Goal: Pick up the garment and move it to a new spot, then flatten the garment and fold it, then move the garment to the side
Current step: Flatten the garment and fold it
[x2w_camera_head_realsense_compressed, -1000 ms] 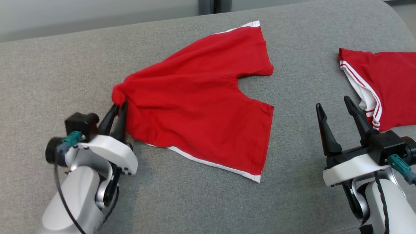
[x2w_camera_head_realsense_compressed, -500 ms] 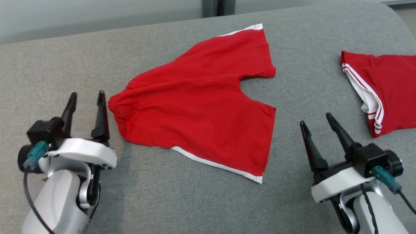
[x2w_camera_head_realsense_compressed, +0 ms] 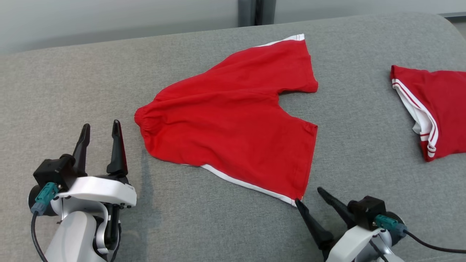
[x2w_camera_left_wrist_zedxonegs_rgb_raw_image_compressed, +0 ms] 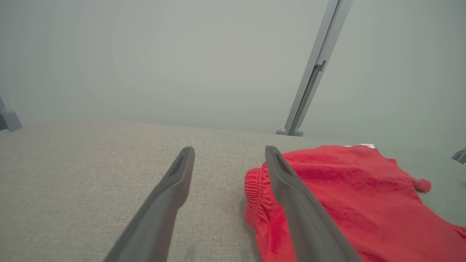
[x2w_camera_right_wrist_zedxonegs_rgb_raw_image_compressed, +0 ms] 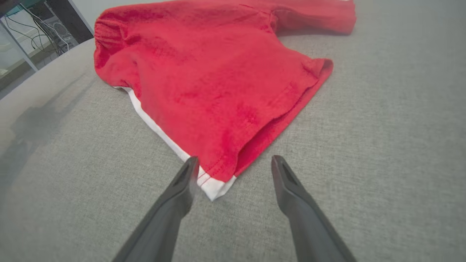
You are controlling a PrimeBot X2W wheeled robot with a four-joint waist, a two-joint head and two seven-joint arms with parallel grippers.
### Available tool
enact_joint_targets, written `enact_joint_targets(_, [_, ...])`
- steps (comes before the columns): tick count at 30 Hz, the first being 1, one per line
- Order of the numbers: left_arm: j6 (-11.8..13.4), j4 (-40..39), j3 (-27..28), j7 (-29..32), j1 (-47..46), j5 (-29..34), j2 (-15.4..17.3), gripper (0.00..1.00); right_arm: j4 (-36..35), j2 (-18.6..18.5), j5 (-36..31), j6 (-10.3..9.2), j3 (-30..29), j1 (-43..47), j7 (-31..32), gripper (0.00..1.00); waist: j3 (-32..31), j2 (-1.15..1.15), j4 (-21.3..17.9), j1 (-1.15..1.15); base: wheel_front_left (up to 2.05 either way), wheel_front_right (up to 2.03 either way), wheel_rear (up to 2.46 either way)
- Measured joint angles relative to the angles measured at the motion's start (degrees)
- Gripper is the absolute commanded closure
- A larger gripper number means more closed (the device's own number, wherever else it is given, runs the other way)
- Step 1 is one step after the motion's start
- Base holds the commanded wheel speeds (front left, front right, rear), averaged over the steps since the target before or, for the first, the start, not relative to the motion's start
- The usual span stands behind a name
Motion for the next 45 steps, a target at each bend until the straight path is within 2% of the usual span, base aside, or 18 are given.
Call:
enact_joint_targets(4, [-0.7, 0.2, 0.6, 0.0, 0.3, 0.9, -0.9, 0.0, 1.2, -0.1, 2.3, 0.0, 0.0, 0.5, 2.1, 0.0, -0.1, 0.0, 1.0, 0.0, 0.0, 0.0, 0.0])
enact_joint_targets(11, [-1.5, 1.0, 1.4, 0.0, 0.7, 2.0, -2.0, 0.0, 3.3, 2.1, 6.8, 0.0, -0.4, 0.5, 4.2, 0.0, -0.3, 0.0, 2.7, 0.0, 0.0, 0.0, 0.0])
enact_joint_targets(13, [-1.8, 1.1, 1.7, 0.0, 0.8, 2.4, -2.3, 0.0, 3.7, 2.2, 7.9, 0.0, 0.1, 0.3, 4.7, 0.74, -0.4, 0.0, 3.1, 0.0, 0.0, 0.0, 0.0])
enact_joint_targets(14, [-1.9, 1.2, 1.8, 0.0, 0.8, 2.5, -2.3, 0.0, 4.0, 2.1, 8.2, 0.0, 0.3, 0.1, 4.9, 1.0, -0.4, 0.0, 3.2, 0.0, 0.0, 0.0, 0.0])
enact_joint_targets(21, [-2.4, 1.7, 2.5, 0.0, 1.1, 3.1, -2.9, 0.0, 5.3, 1.1, 8.4, 0.01, 0.2, -1.5, 3.0, 1.0, -0.5, 0.0, 3.5, 0.0, 0.0, 0.0, 0.0])
enact_joint_targets(31, [-3.3, 3.2, 2.3, 0.0, 1.7, 4.0, -3.3, 0.0, 5.3, -3.6, 6.8, 0.01, -8.2, -1.9, 1.9, 1.0, -1.4, 0.0, 1.5, 0.0, 0.0, 0.0, 0.0])
enact_joint_targets(41, [-4.5, 5.8, -0.2, 0.3, 1.7, 4.5, -3.9, 0.0, 5.5, -3.8, 4.4, 0.01, -13.0, -0.8, 3.7, 1.0, -2.1, 0.0, 0.2, 0.0, 0.0, 0.0, 0.0])
enact_joint_targets(42, [-4.9, 6.2, -0.7, 0.8, 1.7, 4.5, -4.1, 0.0, 5.5, -3.6, 4.2, 0.01, -13.1, -0.8, 3.7, 1.0, -2.1, 0.0, 0.2, 0.0, 0.0, 0.0, 0.0])
enact_joint_targets(43, [-7.6, 6.9, -1.5, 3.0, 1.8, 1.7, -5.5, 0.0, 5.5, -3.1, 3.9, 0.01, -13.1, -0.8, 3.8, 1.0, -2.1, 0.0, 0.1, 0.0, 0.0, 0.0, 0.0])
enact_joint_targets(45, [-9.5, 7.4, -2.2, 4.6, 2.2, -0.6, -6.8, 0.0, 5.5, -2.8, 3.7, 0.01, -13.1, -0.8, 3.8, 1.0, -2.1, 0.0, 0.1, 0.0, 0.0, 0.0, 0.0])
